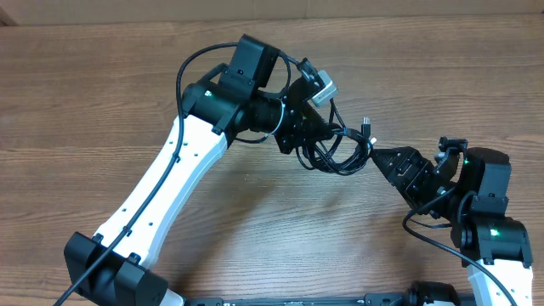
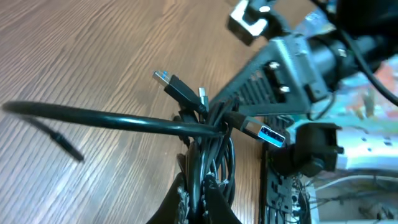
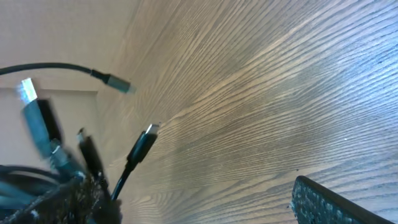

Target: Untangle cables

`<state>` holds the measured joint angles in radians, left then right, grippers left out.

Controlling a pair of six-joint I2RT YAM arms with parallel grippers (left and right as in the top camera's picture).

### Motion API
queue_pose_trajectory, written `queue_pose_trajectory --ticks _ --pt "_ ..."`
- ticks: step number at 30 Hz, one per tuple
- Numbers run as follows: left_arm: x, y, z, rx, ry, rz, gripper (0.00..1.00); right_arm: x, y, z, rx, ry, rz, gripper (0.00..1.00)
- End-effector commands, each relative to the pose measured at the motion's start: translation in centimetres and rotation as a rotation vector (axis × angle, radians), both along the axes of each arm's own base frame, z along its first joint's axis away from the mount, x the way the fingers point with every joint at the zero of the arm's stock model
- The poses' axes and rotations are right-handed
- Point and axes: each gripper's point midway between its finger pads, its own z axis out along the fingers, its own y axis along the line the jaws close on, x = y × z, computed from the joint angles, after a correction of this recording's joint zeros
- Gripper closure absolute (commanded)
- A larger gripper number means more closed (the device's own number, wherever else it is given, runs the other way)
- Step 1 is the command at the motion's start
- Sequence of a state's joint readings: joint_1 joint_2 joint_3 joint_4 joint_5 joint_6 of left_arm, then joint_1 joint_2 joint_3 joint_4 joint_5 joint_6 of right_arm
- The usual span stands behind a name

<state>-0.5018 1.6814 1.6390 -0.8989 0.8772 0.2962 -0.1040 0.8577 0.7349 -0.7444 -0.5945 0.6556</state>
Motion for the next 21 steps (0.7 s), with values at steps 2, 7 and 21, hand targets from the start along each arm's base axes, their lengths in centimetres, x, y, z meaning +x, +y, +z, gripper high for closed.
queue_pose_trajectory --ticks 2,7,21 --pt "-1.9 -0.6 3.2 -0.124 -0.133 -0.152 0.96 0.3 0.2 1.1 -0.013 -0.049 0.031 0.02" --pt "-1.9 -0.5 3.1 -0.120 -0.162 -0.166 0.96 0.3 0.8 1.7 0.009 -0.077 0.067 0.02" --pt "-0.3 -0.3 2.6 -0.070 -0.135 -0.063 0.96 0.0 1.2 1.8 0.015 -0.084 0.095 0.02"
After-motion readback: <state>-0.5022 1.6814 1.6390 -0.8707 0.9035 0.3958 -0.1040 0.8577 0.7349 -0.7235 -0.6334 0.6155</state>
